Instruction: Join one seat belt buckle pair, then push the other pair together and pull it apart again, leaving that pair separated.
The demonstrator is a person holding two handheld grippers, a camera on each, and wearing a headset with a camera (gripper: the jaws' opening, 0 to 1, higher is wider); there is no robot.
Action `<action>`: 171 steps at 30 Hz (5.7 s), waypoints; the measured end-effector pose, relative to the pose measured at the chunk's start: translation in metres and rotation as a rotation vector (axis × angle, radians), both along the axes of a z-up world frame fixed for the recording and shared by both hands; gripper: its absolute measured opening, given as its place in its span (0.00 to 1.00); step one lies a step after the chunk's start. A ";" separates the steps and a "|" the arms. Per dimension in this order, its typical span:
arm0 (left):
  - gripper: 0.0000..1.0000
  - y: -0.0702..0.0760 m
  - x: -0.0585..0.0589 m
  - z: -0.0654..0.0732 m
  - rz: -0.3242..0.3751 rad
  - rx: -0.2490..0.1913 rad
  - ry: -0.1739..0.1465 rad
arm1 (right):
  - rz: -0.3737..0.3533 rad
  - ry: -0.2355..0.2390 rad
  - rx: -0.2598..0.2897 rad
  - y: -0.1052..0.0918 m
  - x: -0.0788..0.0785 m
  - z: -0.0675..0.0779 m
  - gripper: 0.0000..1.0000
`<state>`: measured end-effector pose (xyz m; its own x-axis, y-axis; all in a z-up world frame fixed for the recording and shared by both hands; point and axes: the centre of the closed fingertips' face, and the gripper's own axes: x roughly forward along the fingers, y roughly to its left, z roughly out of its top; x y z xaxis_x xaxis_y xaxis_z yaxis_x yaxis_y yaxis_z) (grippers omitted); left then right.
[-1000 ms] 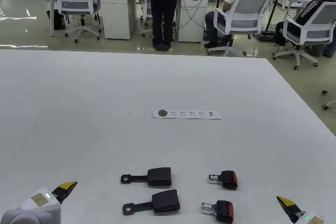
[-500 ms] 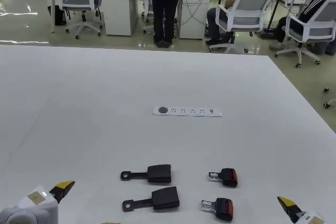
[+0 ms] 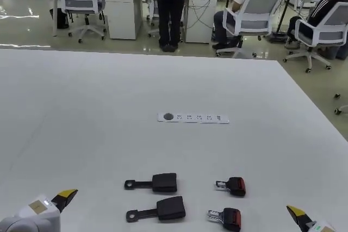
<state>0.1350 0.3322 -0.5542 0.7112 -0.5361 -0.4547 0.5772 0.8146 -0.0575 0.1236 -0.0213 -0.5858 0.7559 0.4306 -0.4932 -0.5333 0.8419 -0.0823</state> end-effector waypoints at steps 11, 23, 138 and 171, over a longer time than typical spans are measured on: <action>1.00 0.000 -0.001 -0.001 0.006 -0.004 0.003 | 0.000 0.007 0.003 0.003 -0.001 -0.005 1.00; 1.00 0.004 -0.002 -0.005 0.019 -0.011 0.007 | -0.001 0.015 0.004 0.004 -0.001 -0.005 1.00; 0.99 -0.028 -0.003 -0.026 -0.096 0.066 0.063 | 0.076 0.079 0.015 0.016 0.002 -0.031 0.99; 0.97 -0.067 0.034 -0.040 -0.221 0.109 0.076 | 0.187 0.158 0.006 0.031 0.032 -0.042 0.92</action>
